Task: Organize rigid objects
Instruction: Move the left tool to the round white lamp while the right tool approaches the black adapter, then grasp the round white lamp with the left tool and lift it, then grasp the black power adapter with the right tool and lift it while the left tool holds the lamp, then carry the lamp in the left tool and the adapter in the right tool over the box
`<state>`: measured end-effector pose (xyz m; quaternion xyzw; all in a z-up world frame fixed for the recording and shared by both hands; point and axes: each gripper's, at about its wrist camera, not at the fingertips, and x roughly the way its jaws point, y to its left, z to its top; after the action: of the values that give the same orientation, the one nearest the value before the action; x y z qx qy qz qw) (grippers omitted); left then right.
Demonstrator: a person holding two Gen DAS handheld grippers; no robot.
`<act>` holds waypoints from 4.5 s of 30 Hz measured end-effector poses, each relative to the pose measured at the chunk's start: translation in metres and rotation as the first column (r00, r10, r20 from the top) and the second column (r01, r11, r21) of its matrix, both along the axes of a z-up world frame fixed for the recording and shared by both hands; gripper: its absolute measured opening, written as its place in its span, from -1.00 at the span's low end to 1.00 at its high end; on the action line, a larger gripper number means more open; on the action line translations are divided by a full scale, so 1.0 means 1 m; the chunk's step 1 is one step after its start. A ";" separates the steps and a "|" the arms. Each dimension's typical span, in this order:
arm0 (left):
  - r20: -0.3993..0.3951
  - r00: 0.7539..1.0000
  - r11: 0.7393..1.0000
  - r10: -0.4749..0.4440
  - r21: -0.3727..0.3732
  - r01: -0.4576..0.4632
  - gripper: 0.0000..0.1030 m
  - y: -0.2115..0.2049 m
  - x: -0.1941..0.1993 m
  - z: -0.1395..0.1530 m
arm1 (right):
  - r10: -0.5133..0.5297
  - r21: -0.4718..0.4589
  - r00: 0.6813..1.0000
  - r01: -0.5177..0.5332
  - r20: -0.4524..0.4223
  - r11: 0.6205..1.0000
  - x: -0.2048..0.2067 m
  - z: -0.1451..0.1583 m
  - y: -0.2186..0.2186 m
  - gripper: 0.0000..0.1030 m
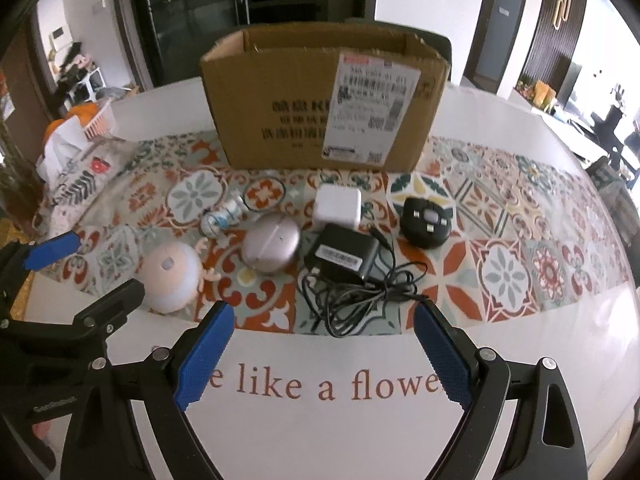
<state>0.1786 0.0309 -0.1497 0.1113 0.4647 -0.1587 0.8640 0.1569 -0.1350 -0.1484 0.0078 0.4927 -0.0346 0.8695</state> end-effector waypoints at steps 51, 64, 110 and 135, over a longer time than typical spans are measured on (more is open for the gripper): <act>-0.042 0.999 1.000 0.007 0.027 -0.006 0.45 -0.019 0.020 -0.035 | 0.046 -0.018 0.998 -0.047 -0.033 0.999 0.016 -0.036 -0.004 0.76; -0.010 0.998 0.997 0.060 0.044 -0.059 0.45 -0.026 0.039 -0.021 | 0.087 -0.041 0.994 -0.084 0.070 0.996 0.038 -0.039 -0.016 0.57; 0.093 0.993 0.997 0.072 -0.030 -0.070 0.45 -0.027 0.016 0.037 | 0.133 -0.069 0.979 -0.124 0.154 0.990 0.022 0.010 -0.012 0.31; 0.256 0.963 0.991 0.089 -0.120 -0.059 0.45 -0.037 0.028 0.136 | 0.092 -0.040 0.915 -0.082 0.392 0.996 0.022 0.113 -0.027 0.32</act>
<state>0.2064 -0.0066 -0.0133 0.0654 0.3411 -0.1360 0.9278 0.1786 -0.1620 -0.0350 -0.0170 0.3073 0.0008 0.9515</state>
